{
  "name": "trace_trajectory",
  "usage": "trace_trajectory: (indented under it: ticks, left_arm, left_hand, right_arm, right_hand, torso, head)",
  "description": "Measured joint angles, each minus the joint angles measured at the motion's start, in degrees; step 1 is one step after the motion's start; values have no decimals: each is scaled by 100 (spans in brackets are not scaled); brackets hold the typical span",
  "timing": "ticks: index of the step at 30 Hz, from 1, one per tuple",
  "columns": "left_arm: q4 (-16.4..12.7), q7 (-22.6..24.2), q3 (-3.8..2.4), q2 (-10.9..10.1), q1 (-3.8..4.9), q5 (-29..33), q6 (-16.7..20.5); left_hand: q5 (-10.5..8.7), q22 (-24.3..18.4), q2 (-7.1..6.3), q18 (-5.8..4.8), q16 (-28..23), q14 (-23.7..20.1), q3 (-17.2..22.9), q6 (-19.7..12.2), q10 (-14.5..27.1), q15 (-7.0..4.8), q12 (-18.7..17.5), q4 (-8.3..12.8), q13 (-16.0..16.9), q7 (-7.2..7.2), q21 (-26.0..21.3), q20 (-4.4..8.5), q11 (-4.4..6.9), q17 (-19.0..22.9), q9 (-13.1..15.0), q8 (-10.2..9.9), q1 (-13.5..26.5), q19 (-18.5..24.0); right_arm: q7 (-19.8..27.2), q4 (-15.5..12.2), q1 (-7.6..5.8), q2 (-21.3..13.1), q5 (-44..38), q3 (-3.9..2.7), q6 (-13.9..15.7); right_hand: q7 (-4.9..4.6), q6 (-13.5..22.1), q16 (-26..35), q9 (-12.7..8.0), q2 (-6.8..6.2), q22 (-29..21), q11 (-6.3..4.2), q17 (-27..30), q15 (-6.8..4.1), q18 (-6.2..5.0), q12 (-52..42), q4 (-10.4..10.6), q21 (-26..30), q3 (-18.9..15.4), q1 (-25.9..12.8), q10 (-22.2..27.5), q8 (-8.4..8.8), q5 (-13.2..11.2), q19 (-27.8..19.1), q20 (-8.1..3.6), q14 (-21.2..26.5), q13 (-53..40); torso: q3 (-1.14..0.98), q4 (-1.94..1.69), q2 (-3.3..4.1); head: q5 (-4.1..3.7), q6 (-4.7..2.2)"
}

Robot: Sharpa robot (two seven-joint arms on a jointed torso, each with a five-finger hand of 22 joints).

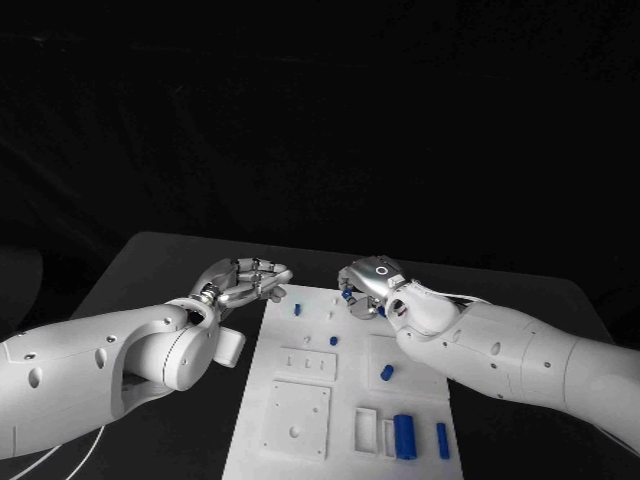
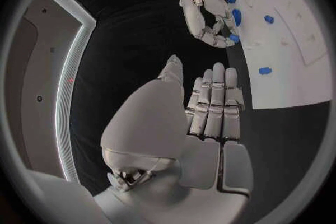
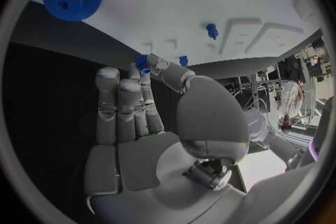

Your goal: Assemble the parts on the task board

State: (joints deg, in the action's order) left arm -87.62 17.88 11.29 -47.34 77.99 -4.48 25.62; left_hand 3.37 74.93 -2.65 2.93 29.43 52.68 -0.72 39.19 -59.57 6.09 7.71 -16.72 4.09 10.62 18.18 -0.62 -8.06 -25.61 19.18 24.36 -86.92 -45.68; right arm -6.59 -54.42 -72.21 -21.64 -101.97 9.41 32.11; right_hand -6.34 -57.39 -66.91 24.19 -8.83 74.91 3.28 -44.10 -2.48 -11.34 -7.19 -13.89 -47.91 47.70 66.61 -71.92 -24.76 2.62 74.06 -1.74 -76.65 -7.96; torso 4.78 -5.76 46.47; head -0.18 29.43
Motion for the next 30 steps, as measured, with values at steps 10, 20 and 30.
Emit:
trace_trajectory:
  ticks: [10, 20, 30]
  left_arm:
    - [10, 3, -35, 31, 0, -2, 1]
    - [25, 4, -45, 51, 0, -4, 2]
    - [24, 4, -52, 80, 16, -6, 2]
  left_hand:
    - [0, 0, 0, 60, -145, -120, 0, 0, 0, 119, -39, 0, 0, 0, -44, -92, 0, 1, -18, -25, 0, 93]
    - [0, -1, 0, 60, -145, -120, 0, 0, 0, 119, -39, 0, 1, 0, -44, -92, 0, 1, -18, -23, 0, 93]
    - [0, -1, 0, 57, -145, -120, -16, 0, 0, 118, -64, 16, 1, 0, -44, -92, 0, 2, -17, -23, 0, 93]
  right_arm:
    - [-13, 79, 4, 153, -93, 1, 5]
    - [-29, 150, 11, 231, -140, 9, -19]
    - [-32, 254, 34, 296, -158, 26, -82]
  right_hand:
    - [0, 2, 0, 42, -31, 0, -9, 6, -19, 0, 19, 23, -22, 23, 30, -9, 18, 0, -15, -25, 1, -1]
    - [-1, 4, 0, 52, -55, 0, -10, 18, -37, 1, 22, 46, -22, 78, 7, -10, 6, -1, -5, -34, -1, -17]
    - [-3, 7, -21, 78, -55, 0, -10, 24, -44, 1, 34, 48, -45, 79, 6, -10, 6, -2, -6, -33, -8, -18]
  torso:
    - [14, -2, 1]
    - [18, -3, 6]
    - [15, 9, 12]
  head:
    - [10, 6]
    - [44, 22]
    - [62, 39]
